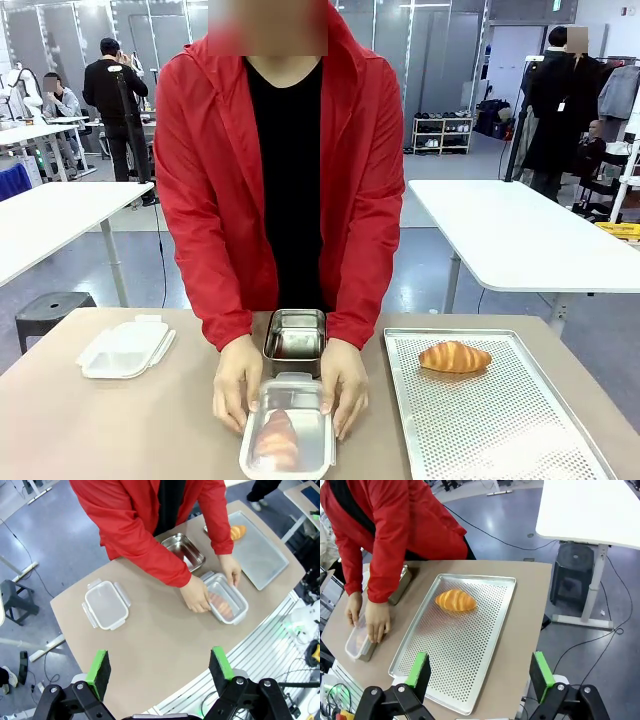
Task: Place the bread into the airtight container.
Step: Pick up a Butter Roll and place it into an empty Airtight Container.
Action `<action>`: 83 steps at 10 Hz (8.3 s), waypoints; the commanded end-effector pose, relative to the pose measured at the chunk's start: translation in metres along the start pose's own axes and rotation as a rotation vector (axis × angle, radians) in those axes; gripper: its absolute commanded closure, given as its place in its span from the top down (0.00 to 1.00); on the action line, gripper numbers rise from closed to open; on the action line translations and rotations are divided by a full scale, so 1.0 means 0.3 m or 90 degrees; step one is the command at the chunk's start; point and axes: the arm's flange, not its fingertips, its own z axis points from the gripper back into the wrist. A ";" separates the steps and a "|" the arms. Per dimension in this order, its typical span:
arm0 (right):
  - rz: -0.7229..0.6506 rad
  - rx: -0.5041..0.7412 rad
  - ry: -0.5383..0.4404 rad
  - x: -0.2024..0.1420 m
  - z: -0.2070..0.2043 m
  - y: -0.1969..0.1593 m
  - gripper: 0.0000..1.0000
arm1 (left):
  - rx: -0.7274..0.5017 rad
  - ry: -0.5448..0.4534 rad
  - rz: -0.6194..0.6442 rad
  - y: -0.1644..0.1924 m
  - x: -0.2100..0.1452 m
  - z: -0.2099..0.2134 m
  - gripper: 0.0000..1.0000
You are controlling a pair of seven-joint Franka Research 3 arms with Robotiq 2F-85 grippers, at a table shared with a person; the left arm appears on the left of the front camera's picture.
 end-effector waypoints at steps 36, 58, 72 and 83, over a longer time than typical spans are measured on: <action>0.754 0.209 0.571 0.147 -1.349 0.486 1.00 | -0.005 -0.001 -0.009 -0.001 0.001 0.003 1.00; 0.775 0.160 0.627 0.102 -1.579 0.380 1.00 | -0.005 -0.001 -0.009 -0.001 0.001 0.003 1.00; 0.744 0.182 0.659 0.194 -1.511 0.438 0.29 | -0.005 -0.001 -0.009 -0.001 0.001 0.003 1.00; 0.745 0.113 0.620 0.386 -1.724 1.240 0.29 | -0.005 -0.001 -0.009 -0.001 0.001 0.003 1.00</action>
